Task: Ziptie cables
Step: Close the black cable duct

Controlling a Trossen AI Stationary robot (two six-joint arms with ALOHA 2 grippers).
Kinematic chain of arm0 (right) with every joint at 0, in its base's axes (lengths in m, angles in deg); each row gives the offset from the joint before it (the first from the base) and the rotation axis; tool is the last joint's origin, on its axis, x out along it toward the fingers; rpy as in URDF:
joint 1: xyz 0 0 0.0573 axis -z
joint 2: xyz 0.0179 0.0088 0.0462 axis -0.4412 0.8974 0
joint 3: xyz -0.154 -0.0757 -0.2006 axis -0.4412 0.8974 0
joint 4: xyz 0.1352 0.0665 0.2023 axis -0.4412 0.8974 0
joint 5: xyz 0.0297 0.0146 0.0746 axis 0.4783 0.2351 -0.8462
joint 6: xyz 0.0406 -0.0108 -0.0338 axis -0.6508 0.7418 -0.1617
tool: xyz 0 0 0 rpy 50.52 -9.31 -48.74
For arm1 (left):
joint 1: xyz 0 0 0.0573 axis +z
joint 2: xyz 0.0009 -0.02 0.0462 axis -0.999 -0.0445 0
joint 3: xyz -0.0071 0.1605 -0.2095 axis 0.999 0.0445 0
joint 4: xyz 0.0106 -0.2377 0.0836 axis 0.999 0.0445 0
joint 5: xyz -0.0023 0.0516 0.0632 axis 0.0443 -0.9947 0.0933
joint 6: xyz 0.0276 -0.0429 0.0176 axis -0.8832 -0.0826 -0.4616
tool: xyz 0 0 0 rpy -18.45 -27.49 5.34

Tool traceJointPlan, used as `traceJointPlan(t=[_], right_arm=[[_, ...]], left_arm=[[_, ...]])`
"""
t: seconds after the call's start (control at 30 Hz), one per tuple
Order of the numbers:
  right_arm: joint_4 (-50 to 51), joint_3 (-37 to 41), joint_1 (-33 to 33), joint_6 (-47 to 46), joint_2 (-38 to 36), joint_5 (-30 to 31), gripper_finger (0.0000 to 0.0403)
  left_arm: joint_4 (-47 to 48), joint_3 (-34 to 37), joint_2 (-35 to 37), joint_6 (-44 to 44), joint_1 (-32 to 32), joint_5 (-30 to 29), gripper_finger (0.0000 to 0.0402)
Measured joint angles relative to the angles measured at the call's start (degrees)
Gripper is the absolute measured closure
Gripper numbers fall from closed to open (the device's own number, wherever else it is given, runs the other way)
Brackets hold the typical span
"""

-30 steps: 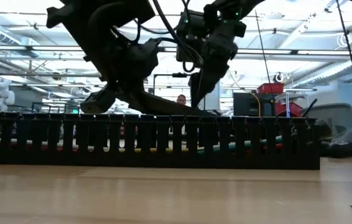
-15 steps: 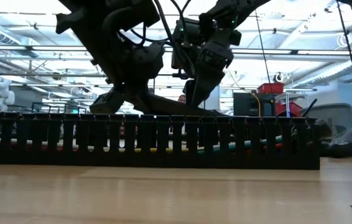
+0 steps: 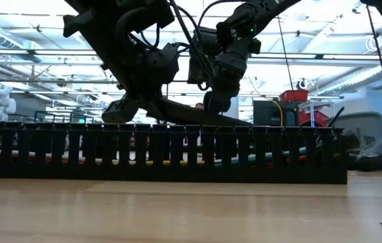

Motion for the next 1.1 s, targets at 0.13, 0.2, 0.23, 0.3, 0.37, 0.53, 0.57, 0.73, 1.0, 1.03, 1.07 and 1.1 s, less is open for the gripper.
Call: traceJointPlan(t=[0.13,0.2,0.23,0.3,0.37,0.53,0.57,0.73,1.0,1.03,1.07,1.1], right_arm=[[-0.2,0.0,-0.7,2.1,0.0,0.7,0.0143],[-0.4,0.0,-1.4,3.5,0.2,1.2,0.0143],[-0.5,0.0,-1.6,3.7,0.5,1.4,0.0143],[-0.4,0.0,-1.7,3.7,1.5,1.4,0.0143],[-0.1,0.0,-1.6,3.4,2.1,1.1,0.0143],[-0.3,0.0,-1.3,3.8,2.5,0.1,0.0144],[-0.3,0.0,-1.3,3.9,2.4,-0.3,0.0145],[0.7,0.0,-1.2,4.1,2.4,-1.8,0.0151],[3.6,0.0,-0.6,3.7,2.3,-5.7,0.0154],[3.7,0.0,-0.5,3.7,2.3,-5.9,0.0154],[3.7,0.0,-0.5,3.6,2.3,-6.1,0.0154],[3.7,0.0,-0.5,3.6,2.3,-6.3,0.0154]], left_arm=[[0.0,0.0,0.0,-0.1,-0.1,0.1,0.0398],[0.0,0.0,0.0,-0.1,-0.1,0.1,0.0398],[-0.1,0.0,0.0,-0.1,-0.1,0.0,0.0398],[-0.2,0.0,0.0,-0.2,-0.1,0.0,0.0398],[-0.3,0.0,0.0,-0.2,-0.1,-0.1,0.0398],[-0.3,0.0,0.0,-0.2,-0.1,-0.3,0.0398],[-0.3,0.0,0.0,-0.2,-0.1,-0.3,0.0398],[-0.2,-0.1,0.1,-0.2,-0.2,-0.3,0.0398],[-0.2,-0.1,0.1,-0.3,-0.1,1.3,0.0398],[-0.2,-0.1,0.1,-0.3,-0.1,1.3,0.0398],[-0.2,-0.1,0.1,-0.4,-0.1,1.3,0.0398],[-0.2,-0.1,0.1,-0.4,0.0,1.3,0.0398]])
